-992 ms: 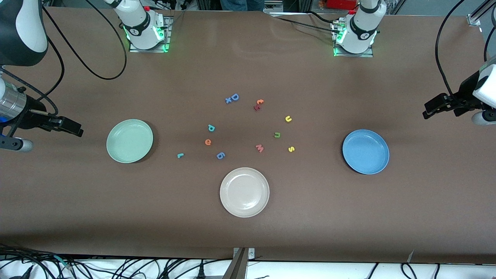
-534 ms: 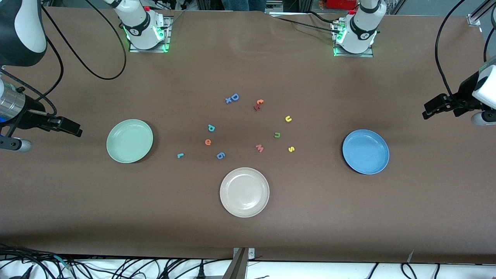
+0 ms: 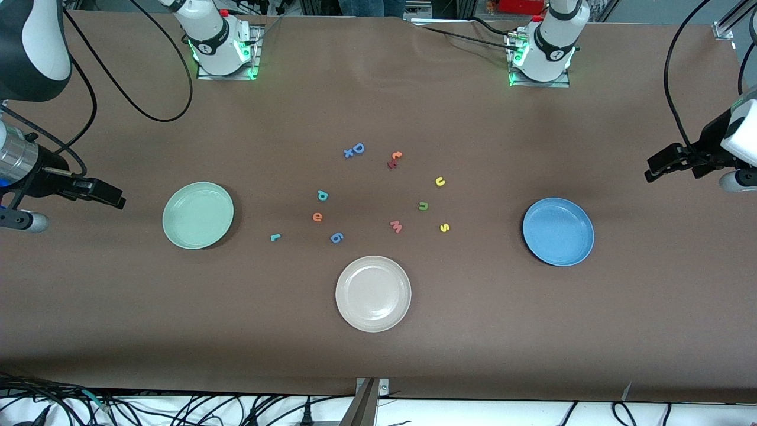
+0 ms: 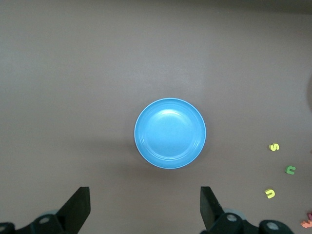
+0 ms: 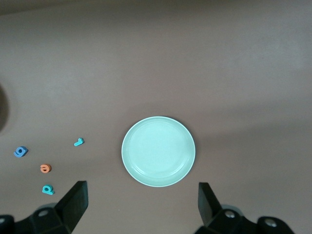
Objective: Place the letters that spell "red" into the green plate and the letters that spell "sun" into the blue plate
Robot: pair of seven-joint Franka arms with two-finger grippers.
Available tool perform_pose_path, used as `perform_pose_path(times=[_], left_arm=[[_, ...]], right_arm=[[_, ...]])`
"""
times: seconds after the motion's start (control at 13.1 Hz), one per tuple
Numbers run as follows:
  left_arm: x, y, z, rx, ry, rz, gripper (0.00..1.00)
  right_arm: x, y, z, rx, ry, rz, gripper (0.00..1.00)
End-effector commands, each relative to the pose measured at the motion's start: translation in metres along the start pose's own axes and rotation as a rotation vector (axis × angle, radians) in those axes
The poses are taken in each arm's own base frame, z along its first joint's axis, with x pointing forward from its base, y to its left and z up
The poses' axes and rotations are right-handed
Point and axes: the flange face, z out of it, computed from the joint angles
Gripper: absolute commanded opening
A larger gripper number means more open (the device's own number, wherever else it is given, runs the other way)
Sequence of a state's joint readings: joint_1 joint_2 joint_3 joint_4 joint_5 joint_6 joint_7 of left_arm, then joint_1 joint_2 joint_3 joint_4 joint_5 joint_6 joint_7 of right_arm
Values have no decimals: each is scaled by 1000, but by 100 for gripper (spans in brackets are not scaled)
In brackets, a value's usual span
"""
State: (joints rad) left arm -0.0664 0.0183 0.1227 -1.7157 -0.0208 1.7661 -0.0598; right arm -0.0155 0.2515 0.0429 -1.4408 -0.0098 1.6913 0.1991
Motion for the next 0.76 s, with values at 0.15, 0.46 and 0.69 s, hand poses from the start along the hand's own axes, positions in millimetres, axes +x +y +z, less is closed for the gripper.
perform_pose_path(times=[0.15, 0.46, 0.69], left_arm=[[3, 0, -4, -8, -3, 6, 99], [4, 0, -4, -8, -3, 6, 99], [5, 1, -7, -8, 3, 6, 99]], right_arm=[[-3, 3, -2, 2, 5, 2, 100], [-3, 4, -3, 2, 7, 2, 100], [-3, 4, -3, 2, 8, 2, 100]])
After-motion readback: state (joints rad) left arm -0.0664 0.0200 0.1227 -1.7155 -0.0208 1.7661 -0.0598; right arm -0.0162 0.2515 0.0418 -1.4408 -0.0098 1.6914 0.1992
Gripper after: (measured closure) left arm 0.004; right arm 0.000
